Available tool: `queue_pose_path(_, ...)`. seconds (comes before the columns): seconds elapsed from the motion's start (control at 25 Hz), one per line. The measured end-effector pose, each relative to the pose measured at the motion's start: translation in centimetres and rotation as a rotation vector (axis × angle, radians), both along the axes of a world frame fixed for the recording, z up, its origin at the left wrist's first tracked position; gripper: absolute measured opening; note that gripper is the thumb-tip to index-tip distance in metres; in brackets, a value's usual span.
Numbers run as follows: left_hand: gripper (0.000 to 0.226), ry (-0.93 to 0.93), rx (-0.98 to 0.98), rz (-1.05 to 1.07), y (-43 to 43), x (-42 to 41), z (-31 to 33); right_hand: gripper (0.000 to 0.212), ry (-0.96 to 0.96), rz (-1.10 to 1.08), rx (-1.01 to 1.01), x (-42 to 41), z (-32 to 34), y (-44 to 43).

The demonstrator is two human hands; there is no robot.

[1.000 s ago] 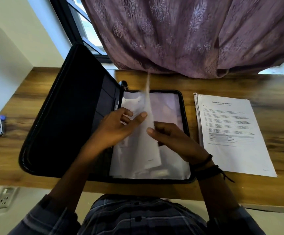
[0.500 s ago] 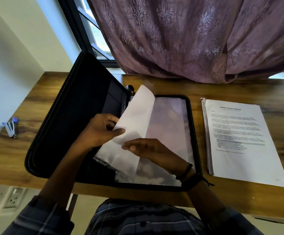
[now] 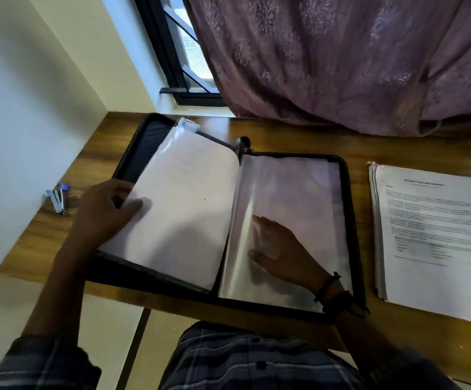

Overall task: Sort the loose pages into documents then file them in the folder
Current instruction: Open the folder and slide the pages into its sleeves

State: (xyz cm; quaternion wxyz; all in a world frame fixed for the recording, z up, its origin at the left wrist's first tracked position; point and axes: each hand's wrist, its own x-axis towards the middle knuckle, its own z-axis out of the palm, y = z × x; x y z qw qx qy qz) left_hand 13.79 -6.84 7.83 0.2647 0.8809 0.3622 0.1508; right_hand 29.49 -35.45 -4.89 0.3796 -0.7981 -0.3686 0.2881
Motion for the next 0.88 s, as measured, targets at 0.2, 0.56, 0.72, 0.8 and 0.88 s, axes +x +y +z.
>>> queue_pose_path(0.2,0.044,0.085,0.187,0.064,-0.1,-0.1,-2.0,0.075,-0.08,0.053,-0.054,0.1,-0.4,0.0)
queue_pose_path(0.56,0.052,-0.062,0.242,-0.226,-8.1,6.9,-4.3,0.069,-0.002,-0.123,0.091,1.3,1.1,-0.9)
queue_pose_path(0.72,0.051,-0.111,0.022,-0.42,-12.3,10.5,-6.0,0.065,-0.259,-0.537,-0.062,4.3,1.0,-5.7)
queue_pose_path(0.8,0.053,-0.109,-0.024,-0.48,-14.2,12.1,-6.7,0.065,-0.386,-0.746,-0.236,5.6,0.7,-9.1)
queue_pose_path(0.88,0.052,-0.078,-0.069,-0.5,-15.6,13.7,-7.3,0.066,-0.477,-0.862,-0.35,5.9,0.6,-11.7)
